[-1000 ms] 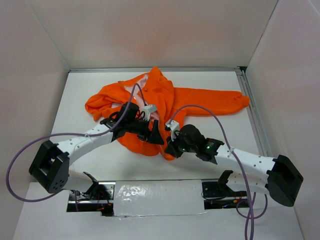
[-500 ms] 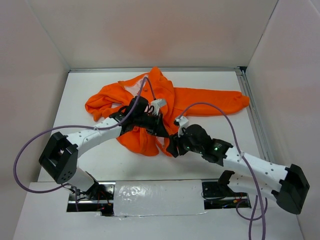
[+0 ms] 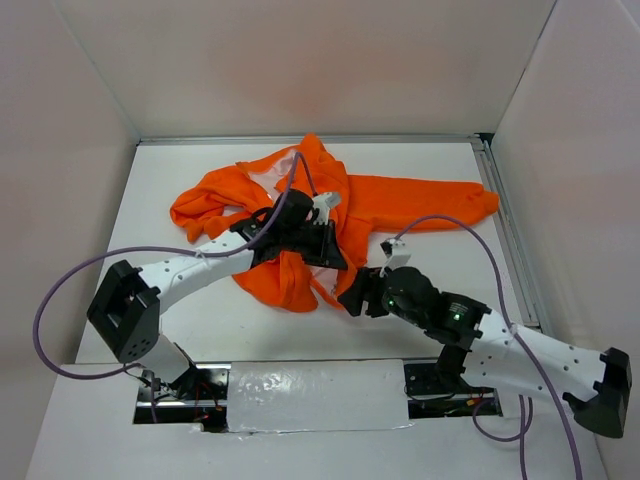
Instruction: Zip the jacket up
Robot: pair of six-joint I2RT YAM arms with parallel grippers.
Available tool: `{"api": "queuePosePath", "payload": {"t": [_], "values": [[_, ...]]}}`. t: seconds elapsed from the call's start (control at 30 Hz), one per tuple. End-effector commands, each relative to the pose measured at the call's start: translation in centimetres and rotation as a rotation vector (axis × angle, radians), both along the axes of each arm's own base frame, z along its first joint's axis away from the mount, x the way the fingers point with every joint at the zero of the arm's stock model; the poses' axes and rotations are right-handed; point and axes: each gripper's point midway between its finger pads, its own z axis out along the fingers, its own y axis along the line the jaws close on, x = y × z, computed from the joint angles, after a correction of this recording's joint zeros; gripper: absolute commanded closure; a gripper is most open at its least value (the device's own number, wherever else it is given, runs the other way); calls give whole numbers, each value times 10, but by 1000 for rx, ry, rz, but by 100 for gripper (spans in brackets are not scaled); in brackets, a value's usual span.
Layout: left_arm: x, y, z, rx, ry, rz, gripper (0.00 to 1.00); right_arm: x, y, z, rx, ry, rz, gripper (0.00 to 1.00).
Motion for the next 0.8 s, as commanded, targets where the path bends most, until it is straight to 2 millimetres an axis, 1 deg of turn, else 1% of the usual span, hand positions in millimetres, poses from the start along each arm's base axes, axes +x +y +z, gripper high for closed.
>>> {"api": "queuePosePath", "payload": {"t": [0.0,0.03,0.07,0.1,0.13,0.17,0.23,0.3,0.37,0.4,0.43,0.47,0.53,0.57,0.6,0.63,0.67,0.7,0.73,0.77], "values": [[16,-9,14,14,-6,87,100,10,4,6,-7,59,-134,24],[17,-8,9,30,6,89,100,7,5,4,-26,68,-142,24],[16,-9,9,32,14,91,100,12,6,4,-29,83,-201,24],[16,-10,10,32,21,89,100,10,2,-3,-66,102,-232,24],[15,-11,10,32,25,90,100,12,2,-10,-96,109,-257,24],[15,-12,11,29,26,90,100,17,2,-6,-83,103,-303,24],[13,-14,14,26,18,86,100,18,4,-15,-106,108,-330,24],[10,-15,20,18,16,79,100,25,2,-14,-95,93,-389,25],[6,-15,22,11,14,67,100,30,2,-16,-98,69,-411,26],[3,-15,27,-3,7,55,100,33,6,-14,-81,56,-405,26],[2,-16,30,-17,3,49,100,34,6,-16,-96,43,-399,27],[0,-16,31,-23,2,44,100,36,8,-13,-87,34,-397,28],[-2,-16,36,-35,-2,34,100,38,8,-17,-115,23,-383,30],[-4,-16,39,-41,-3,29,100,37,13,-16,-105,18,-360,33],[-4,-16,43,-48,-10,29,100,38,14,-18,-110,9,-349,44],[-6,-16,47,-62,-15,12,100,37,11,-24,-129,2,-336,50],[-7,-16,48,-65,-17,11,100,38,16,-22,-115,-13,-311,59],[-8,-15,51,-71,-27,8,100,34,16,-28,-125,-8,-269,70],[-6,-14,52,-65,-38,21,100,33,14,-30,-128,-9,-253,76],[-4,-11,53,-57,-43,37,100,33,17,-30,-118,-22,-220,79]]}}
